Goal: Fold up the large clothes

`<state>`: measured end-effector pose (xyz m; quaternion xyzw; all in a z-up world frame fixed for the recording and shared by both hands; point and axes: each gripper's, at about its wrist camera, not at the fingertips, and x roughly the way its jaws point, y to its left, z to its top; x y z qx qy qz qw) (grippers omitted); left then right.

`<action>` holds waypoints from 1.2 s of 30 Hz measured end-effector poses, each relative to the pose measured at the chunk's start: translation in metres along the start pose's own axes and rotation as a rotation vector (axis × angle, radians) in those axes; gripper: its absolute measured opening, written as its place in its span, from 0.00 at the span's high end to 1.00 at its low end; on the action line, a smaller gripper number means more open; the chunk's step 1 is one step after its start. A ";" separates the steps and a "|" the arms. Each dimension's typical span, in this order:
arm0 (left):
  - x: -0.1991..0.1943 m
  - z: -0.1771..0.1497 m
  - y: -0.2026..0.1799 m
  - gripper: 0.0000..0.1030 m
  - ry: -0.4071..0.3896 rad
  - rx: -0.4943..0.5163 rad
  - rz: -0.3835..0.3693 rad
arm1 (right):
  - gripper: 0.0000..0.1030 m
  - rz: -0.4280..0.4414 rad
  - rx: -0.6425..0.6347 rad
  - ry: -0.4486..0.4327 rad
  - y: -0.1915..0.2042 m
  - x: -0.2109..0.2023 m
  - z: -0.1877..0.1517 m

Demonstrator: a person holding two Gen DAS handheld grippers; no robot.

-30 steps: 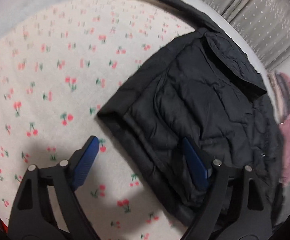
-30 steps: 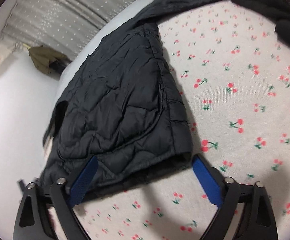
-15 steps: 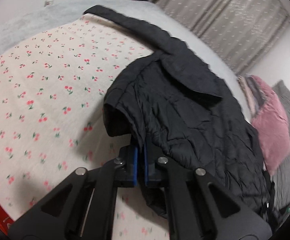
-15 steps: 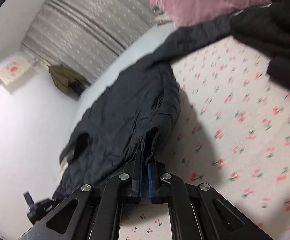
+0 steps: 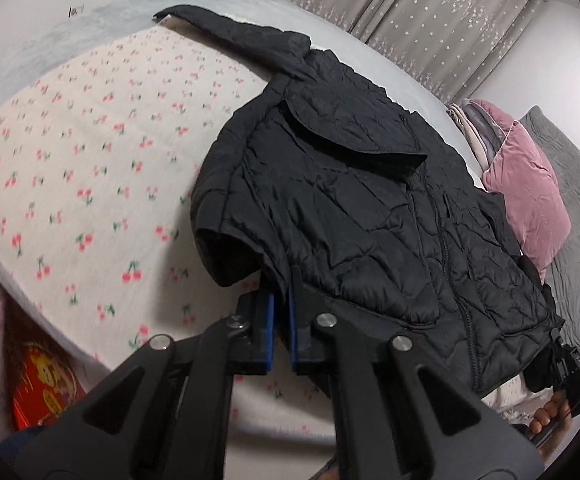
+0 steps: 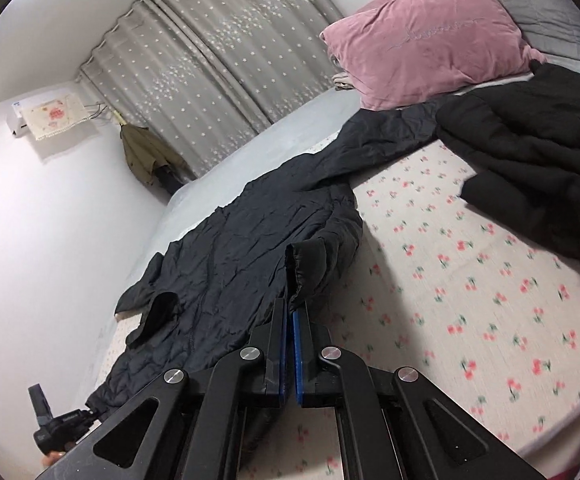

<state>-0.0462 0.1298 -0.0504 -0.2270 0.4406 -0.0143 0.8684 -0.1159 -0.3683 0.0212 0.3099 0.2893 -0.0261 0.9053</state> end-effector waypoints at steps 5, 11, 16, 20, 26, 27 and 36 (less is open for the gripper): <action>0.002 0.010 0.020 0.64 -0.009 -0.081 0.055 | 0.95 -0.177 -0.001 -0.082 -0.018 -0.015 0.002; -0.017 0.033 -0.005 0.31 -0.149 -0.033 0.099 | 0.38 -0.173 -0.005 -0.130 -0.017 -0.014 0.021; 0.029 0.050 -0.083 0.27 -0.088 0.175 0.112 | 0.25 -0.096 -0.108 0.049 0.025 0.046 0.027; 0.082 0.071 -0.133 0.27 -0.014 0.270 0.155 | 0.25 -0.108 -0.189 0.202 0.062 0.110 0.036; 0.144 0.097 -0.164 0.27 -0.023 0.380 0.342 | 0.25 -0.114 -0.209 0.328 0.094 0.200 0.063; 0.155 0.097 -0.163 0.27 -0.039 0.414 0.403 | 0.25 -0.118 -0.211 0.336 0.095 0.208 0.061; 0.155 0.114 -0.145 0.73 -0.160 0.515 0.440 | 0.25 -0.159 -0.272 0.351 0.081 0.202 0.032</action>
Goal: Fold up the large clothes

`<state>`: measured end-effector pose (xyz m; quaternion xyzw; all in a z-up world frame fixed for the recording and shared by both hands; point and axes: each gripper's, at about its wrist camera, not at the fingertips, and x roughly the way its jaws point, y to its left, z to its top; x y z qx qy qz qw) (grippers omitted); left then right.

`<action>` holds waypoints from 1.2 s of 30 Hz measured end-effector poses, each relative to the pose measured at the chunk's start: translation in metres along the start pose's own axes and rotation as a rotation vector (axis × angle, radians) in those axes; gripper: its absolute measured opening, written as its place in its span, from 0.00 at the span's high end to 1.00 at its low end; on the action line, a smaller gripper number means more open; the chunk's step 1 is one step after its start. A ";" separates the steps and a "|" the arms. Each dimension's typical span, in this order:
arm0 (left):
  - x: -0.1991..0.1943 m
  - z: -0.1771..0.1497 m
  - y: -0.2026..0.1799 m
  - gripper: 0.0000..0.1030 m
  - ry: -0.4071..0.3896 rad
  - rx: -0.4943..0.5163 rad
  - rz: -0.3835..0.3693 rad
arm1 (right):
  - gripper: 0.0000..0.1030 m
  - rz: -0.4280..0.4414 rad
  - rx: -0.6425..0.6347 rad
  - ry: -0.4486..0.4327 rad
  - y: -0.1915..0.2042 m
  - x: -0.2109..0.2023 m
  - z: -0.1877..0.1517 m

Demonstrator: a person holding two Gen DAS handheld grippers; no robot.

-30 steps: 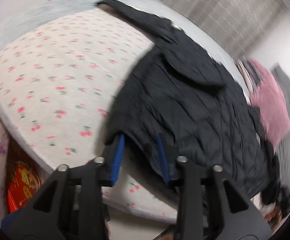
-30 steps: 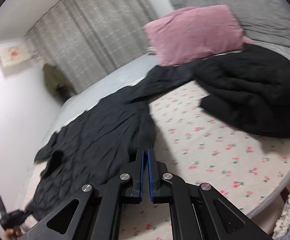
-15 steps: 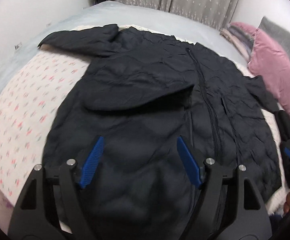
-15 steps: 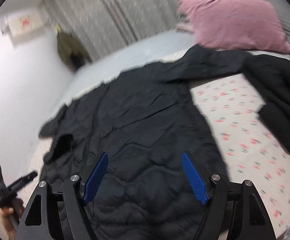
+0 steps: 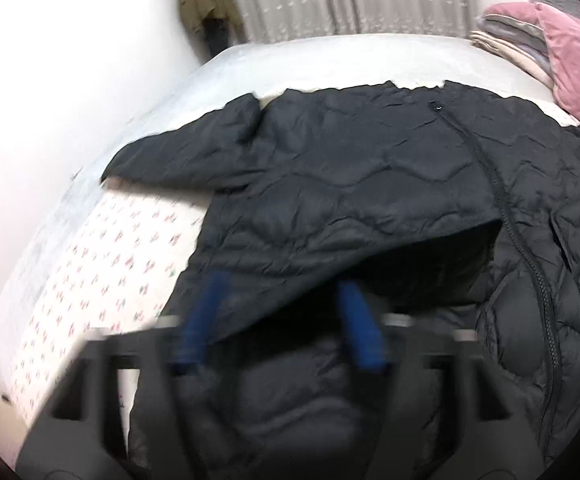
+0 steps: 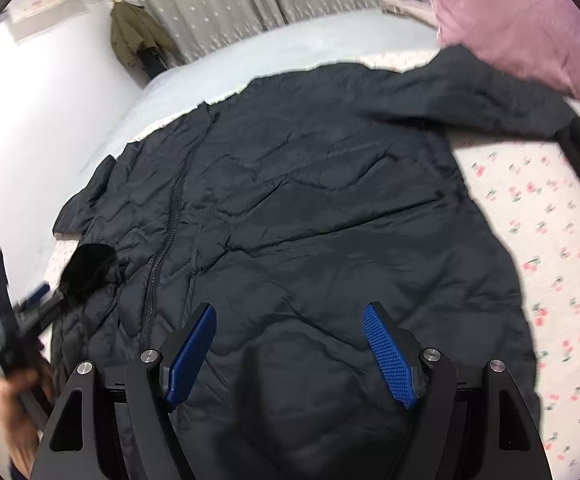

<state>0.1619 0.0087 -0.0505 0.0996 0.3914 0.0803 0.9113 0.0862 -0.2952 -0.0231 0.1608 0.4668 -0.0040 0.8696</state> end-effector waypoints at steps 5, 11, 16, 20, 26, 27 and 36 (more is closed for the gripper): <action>0.010 -0.005 -0.003 0.97 0.043 0.040 -0.010 | 0.25 -0.016 0.005 0.020 -0.006 0.000 -0.002; -0.032 -0.017 0.042 0.97 -0.029 -0.053 -0.098 | 0.25 0.011 0.039 0.023 -0.017 -0.006 -0.005; -0.033 -0.033 0.059 0.94 0.043 -0.077 -0.215 | 0.25 0.030 0.045 0.026 -0.018 -0.010 -0.005; -0.026 -0.052 0.050 0.83 0.152 0.019 -0.237 | 0.25 0.031 0.008 0.067 -0.011 -0.005 -0.008; -0.057 -0.051 0.092 0.35 0.015 -0.170 -0.417 | 0.25 0.037 0.047 0.065 -0.023 -0.009 -0.005; -0.057 -0.048 0.095 0.34 0.006 -0.209 -0.451 | 0.25 0.036 0.057 0.060 -0.026 -0.009 -0.004; 0.022 -0.018 0.024 0.30 0.284 -0.210 -0.334 | 0.25 0.073 0.226 0.047 -0.060 -0.004 0.003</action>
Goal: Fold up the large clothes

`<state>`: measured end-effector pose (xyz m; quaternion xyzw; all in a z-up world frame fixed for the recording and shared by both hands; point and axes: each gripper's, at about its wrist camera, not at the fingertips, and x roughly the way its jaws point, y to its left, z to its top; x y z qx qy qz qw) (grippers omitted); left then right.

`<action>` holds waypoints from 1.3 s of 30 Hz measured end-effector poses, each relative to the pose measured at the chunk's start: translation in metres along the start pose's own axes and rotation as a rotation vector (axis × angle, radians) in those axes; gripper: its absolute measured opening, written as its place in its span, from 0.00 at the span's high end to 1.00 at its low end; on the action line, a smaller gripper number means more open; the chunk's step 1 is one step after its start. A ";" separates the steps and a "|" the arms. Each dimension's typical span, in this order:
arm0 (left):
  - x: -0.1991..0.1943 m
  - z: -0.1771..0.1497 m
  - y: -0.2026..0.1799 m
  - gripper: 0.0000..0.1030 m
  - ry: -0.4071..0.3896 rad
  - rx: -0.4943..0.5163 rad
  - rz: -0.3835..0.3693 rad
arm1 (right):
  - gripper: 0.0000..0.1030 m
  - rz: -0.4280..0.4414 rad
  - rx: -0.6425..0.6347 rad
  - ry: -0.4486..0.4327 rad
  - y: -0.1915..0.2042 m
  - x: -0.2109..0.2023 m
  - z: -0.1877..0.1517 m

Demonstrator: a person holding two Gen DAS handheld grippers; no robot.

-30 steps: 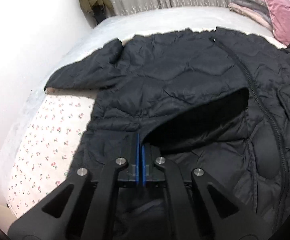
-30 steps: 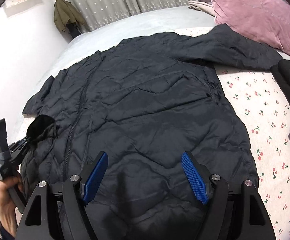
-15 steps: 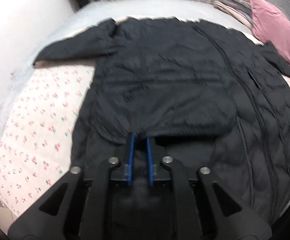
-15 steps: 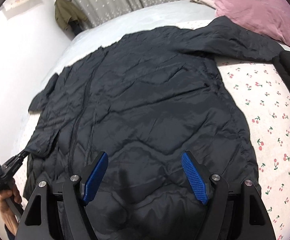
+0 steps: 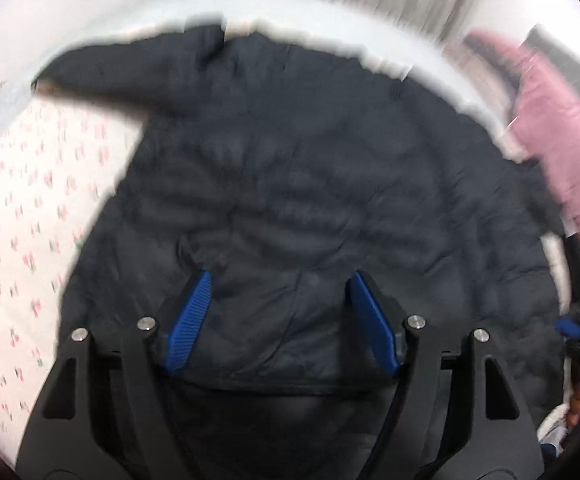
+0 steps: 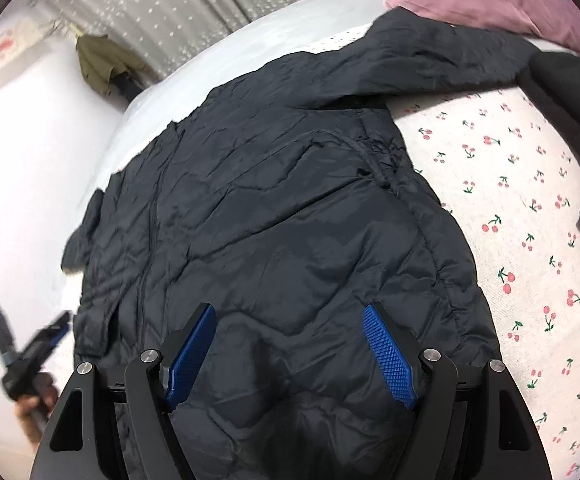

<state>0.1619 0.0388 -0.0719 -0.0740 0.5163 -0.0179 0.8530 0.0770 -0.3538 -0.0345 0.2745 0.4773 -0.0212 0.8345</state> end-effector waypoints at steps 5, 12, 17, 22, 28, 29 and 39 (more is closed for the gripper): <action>-0.007 -0.021 -0.001 0.30 0.015 0.047 0.057 | 0.25 0.014 0.079 0.015 -0.020 -0.001 0.007; -0.046 -0.003 -0.019 0.30 -0.034 -0.078 -0.075 | 0.25 0.087 0.174 -0.015 -0.034 -0.008 0.013; -0.009 0.024 -0.134 0.24 0.076 0.110 -0.314 | 0.25 0.134 0.251 -0.030 -0.054 -0.009 0.018; 0.067 0.048 -0.210 0.24 0.183 0.123 -0.307 | 0.25 0.187 0.332 -0.020 -0.076 -0.005 0.019; 0.072 0.044 -0.240 0.40 0.119 0.138 -0.454 | 0.25 0.244 0.482 -0.073 -0.110 -0.013 0.022; 0.071 0.041 -0.239 0.54 0.127 0.135 -0.472 | 0.25 0.253 0.503 -0.077 -0.114 -0.013 0.022; 0.040 0.017 -0.233 0.93 0.081 0.248 -0.539 | 0.25 0.271 0.522 -0.060 -0.119 -0.009 0.023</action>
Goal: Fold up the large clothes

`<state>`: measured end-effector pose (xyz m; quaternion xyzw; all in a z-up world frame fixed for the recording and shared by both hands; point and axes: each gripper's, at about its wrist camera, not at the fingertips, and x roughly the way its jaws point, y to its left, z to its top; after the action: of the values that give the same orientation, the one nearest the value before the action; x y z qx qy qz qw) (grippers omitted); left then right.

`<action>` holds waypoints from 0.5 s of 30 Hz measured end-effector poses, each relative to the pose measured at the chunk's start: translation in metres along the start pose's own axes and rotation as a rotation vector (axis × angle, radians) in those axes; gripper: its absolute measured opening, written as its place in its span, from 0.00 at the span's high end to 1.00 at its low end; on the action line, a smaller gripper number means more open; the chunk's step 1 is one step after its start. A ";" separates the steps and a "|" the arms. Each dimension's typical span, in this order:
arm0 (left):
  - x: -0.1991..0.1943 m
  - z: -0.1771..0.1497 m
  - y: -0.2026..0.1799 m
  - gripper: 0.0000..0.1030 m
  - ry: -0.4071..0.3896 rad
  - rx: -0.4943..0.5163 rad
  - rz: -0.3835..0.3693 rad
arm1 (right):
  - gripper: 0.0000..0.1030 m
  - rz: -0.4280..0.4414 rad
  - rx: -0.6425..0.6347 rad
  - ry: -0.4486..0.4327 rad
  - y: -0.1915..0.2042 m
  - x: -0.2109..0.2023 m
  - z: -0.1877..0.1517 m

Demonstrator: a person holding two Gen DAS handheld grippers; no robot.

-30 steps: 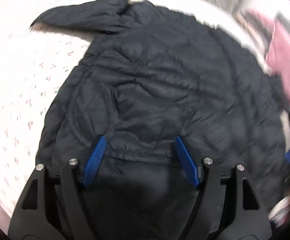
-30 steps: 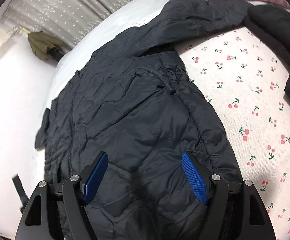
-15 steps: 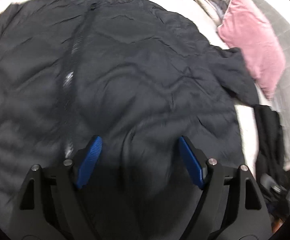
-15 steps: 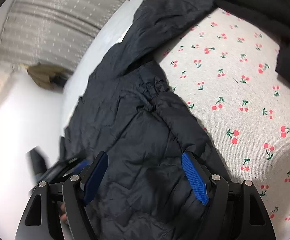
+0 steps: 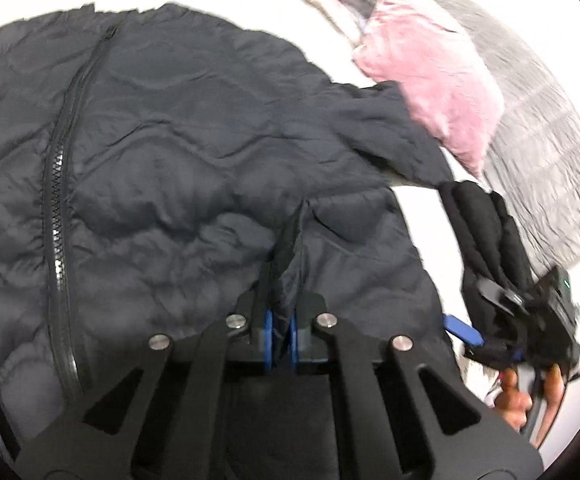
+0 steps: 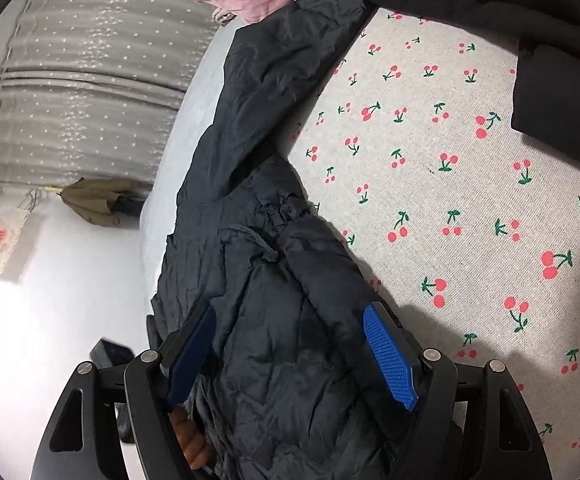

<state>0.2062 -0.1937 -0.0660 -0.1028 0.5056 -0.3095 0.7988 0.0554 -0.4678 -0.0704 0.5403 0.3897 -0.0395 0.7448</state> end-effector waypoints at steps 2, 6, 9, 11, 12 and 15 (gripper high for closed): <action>-0.014 -0.009 -0.014 0.93 -0.033 0.069 0.002 | 0.25 -0.001 0.008 -0.006 -0.003 -0.002 0.001; -0.031 -0.028 -0.030 0.86 -0.022 0.204 0.017 | 0.25 -0.013 0.021 -0.023 -0.006 -0.006 0.002; -0.036 -0.044 -0.032 0.71 0.015 0.290 0.002 | 0.25 -0.028 0.031 -0.043 -0.009 -0.010 0.004; -0.035 -0.054 -0.034 0.58 0.032 0.327 -0.009 | 0.25 -0.039 0.033 -0.052 -0.010 -0.011 0.004; -0.035 -0.058 -0.035 0.56 0.042 0.340 -0.015 | 0.25 -0.043 0.032 -0.053 -0.010 -0.012 0.006; -0.032 -0.067 -0.040 0.53 0.113 0.370 -0.054 | 0.25 -0.062 0.035 -0.070 -0.012 -0.015 0.007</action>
<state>0.1222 -0.1958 -0.0544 0.0498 0.4813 -0.4238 0.7656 0.0434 -0.4837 -0.0697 0.5391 0.3791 -0.0885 0.7468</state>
